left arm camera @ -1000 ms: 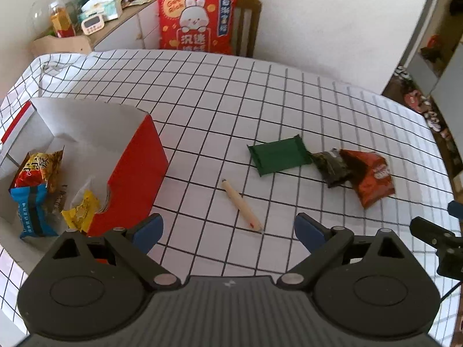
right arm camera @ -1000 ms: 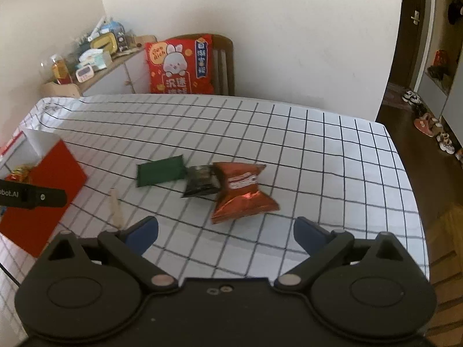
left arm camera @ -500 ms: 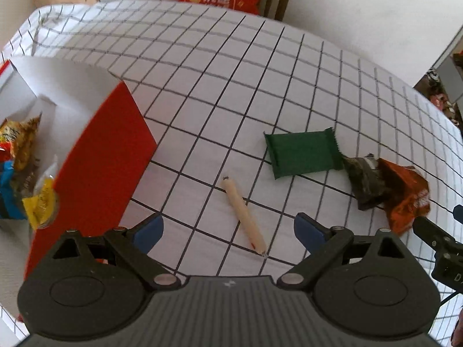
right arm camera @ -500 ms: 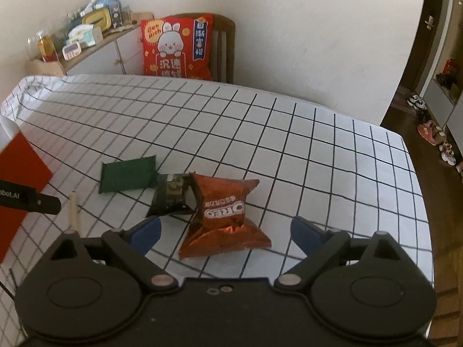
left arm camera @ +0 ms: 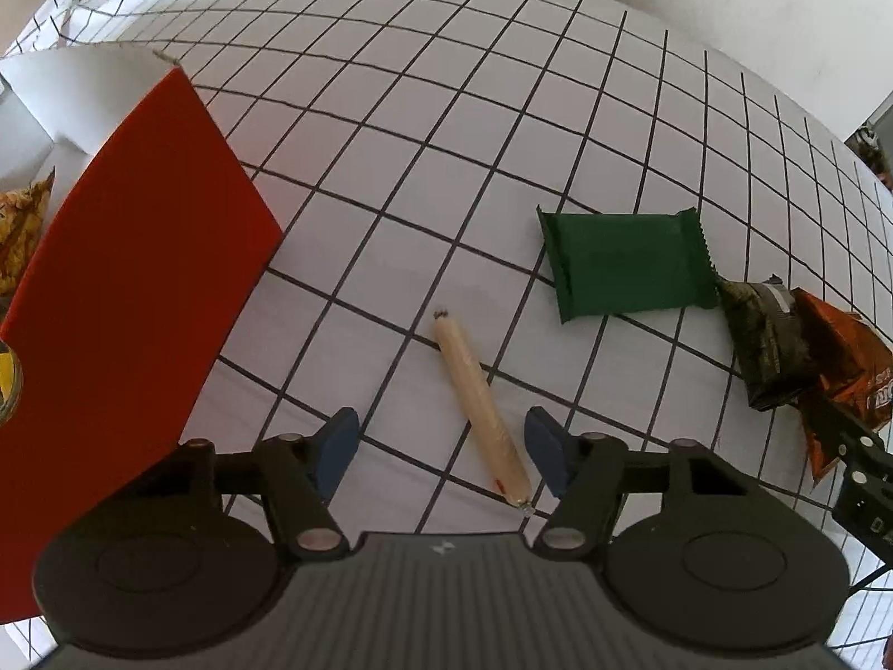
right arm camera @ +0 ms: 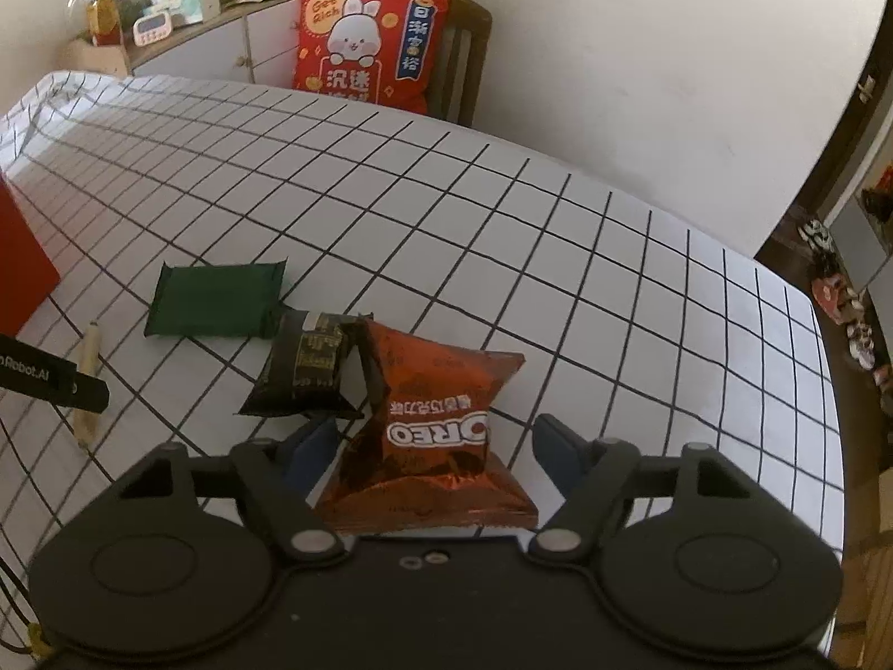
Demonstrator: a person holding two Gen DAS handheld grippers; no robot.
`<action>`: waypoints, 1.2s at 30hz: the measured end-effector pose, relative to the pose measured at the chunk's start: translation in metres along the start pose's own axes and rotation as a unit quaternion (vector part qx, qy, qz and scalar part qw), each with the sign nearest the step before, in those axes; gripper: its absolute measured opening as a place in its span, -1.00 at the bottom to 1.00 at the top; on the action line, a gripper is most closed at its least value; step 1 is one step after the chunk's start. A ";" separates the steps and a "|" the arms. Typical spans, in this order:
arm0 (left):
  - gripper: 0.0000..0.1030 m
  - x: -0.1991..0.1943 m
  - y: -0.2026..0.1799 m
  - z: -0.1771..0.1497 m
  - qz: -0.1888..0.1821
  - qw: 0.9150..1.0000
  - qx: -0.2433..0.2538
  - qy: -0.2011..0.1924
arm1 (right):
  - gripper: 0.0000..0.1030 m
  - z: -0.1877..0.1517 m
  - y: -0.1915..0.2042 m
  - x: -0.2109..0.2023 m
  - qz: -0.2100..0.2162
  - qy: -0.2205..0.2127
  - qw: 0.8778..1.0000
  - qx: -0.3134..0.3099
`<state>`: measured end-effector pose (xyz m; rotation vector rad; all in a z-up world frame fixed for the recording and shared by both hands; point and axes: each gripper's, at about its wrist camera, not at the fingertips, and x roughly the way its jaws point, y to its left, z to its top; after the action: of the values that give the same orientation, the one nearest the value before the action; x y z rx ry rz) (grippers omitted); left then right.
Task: Organize snacks
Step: 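Grasp the wooden stick with the left tool while the right tool grasps the red Oreo bag, then carry the wooden stick and Oreo bag with both tools over the box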
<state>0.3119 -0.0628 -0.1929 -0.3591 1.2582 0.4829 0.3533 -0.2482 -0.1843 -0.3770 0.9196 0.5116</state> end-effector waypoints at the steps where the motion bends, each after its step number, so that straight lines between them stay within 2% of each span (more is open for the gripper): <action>1: 0.17 0.000 -0.001 0.000 0.001 1.000 0.001 -0.003 | 0.34 -0.001 0.001 0.001 0.000 0.000 1.000 -0.003; 4: -0.09 -0.002 -0.004 -0.003 0.005 1.000 0.003 -0.008 | 0.15 -0.002 0.002 0.002 0.002 0.000 1.000 -0.006; 8: -0.49 -0.005 -0.011 -0.005 0.011 1.000 0.020 -0.012 | 0.02 -0.004 0.005 -0.001 -0.011 -0.008 1.000 -0.016; 11: -0.76 -0.006 -0.012 -0.005 0.002 1.000 0.021 -0.008 | -0.15 -0.005 0.005 -0.005 -0.017 -0.012 1.000 -0.015; 13: -0.79 -0.006 -0.012 -0.006 0.001 1.000 0.027 -0.009 | -0.28 -0.006 0.005 -0.009 -0.012 -0.015 1.000 -0.013; 24: -0.79 -0.021 0.011 -0.021 -0.015 0.999 0.029 -0.011 | -0.35 -0.028 -0.002 -0.047 0.009 -0.026 0.998 0.063; 36: -0.79 -0.083 0.035 -0.049 -0.054 0.996 0.056 -0.039 | -0.36 -0.044 0.022 -0.116 0.040 -0.051 0.994 0.088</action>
<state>0.2345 -0.0705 -0.1264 -0.3087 1.1786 0.3307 0.2534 -0.2823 -0.1152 -0.1535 0.8761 0.5136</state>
